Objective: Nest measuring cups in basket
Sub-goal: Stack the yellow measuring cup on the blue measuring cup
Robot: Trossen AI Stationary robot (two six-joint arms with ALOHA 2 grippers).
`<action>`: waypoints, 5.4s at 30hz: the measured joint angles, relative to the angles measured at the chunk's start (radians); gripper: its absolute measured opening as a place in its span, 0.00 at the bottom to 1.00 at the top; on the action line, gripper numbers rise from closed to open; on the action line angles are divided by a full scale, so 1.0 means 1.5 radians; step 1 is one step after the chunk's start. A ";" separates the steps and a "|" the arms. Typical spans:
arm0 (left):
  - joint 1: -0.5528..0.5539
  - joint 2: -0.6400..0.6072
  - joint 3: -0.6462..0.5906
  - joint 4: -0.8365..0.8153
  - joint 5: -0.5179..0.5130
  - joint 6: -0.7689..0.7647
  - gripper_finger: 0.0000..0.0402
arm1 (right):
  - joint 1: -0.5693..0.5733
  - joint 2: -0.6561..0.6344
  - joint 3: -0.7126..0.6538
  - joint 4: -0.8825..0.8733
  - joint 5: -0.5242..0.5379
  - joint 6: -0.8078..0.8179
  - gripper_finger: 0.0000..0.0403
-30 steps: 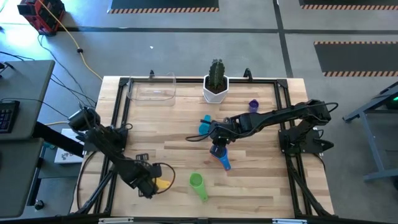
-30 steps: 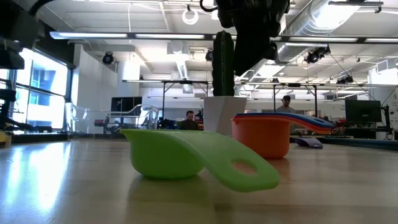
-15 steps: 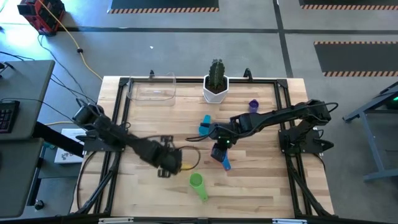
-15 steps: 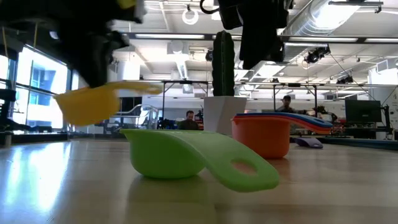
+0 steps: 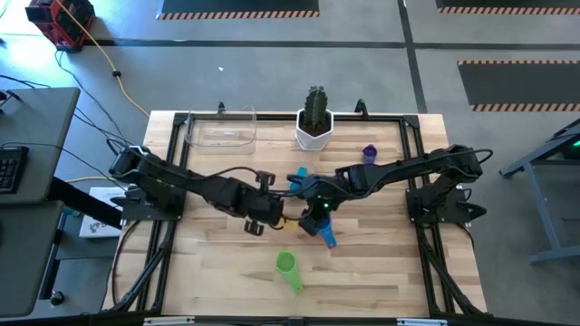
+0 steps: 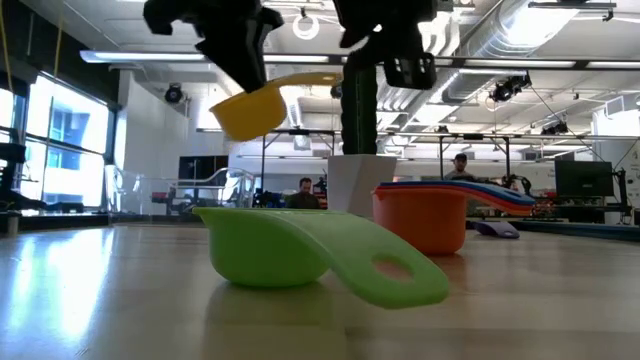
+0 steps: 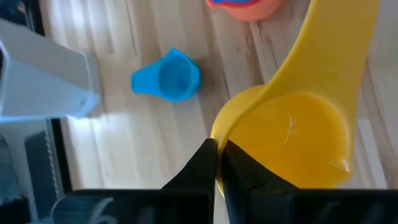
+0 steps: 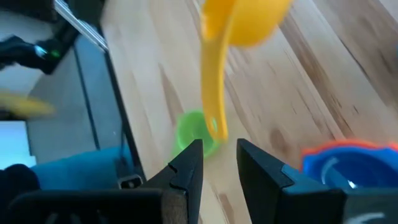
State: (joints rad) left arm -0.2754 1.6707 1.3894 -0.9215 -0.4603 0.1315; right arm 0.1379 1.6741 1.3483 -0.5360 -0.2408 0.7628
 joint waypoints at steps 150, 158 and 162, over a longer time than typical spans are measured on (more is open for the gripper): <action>0.145 -0.099 0.060 0.044 -0.032 0.018 0.36 | 0.317 -0.035 -0.634 0.970 0.551 0.581 0.00; 0.145 -0.099 0.060 0.044 -0.032 0.018 0.36 | 0.300 -0.033 -0.634 0.964 0.525 0.583 0.00; 0.145 -0.099 0.060 0.044 -0.032 0.018 0.36 | 0.292 -0.033 -0.634 0.959 0.518 0.582 0.00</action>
State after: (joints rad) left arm -0.0574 1.5223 1.4792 -0.8555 -0.5083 0.1581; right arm 0.5752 1.6249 0.3973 0.9031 0.5369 1.6363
